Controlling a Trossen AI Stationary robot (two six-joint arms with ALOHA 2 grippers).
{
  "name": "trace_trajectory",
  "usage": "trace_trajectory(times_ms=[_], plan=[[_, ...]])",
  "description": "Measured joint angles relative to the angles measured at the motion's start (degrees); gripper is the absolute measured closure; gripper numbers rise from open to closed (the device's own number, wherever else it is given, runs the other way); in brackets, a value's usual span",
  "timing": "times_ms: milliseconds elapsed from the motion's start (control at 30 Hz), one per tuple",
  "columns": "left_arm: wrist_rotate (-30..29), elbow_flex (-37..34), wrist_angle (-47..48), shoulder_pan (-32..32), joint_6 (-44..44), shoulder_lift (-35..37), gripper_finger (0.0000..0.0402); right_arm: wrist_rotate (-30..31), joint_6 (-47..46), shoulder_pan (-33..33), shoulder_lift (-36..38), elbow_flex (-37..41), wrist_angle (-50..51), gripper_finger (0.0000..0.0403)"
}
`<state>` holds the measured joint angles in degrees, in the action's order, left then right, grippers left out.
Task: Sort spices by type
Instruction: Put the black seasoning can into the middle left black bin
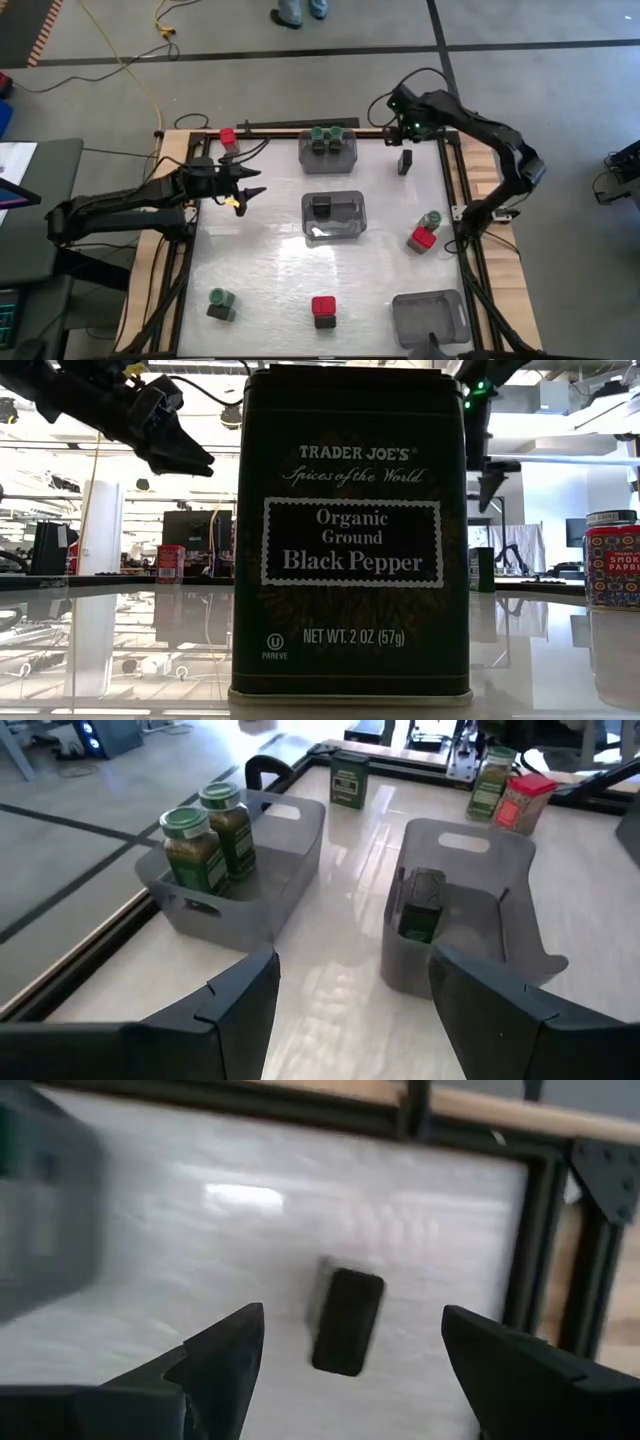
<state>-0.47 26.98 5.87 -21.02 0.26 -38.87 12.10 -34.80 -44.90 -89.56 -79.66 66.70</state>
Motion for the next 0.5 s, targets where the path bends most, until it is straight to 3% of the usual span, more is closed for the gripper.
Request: trace_trajectory(times_ms=[500], plan=[[0.3,0.0,8.8,0.0,1.7,0.0,0.0158,-1.5,-2.9,-0.7,-8.7,2.6,4.7,0.0089]])
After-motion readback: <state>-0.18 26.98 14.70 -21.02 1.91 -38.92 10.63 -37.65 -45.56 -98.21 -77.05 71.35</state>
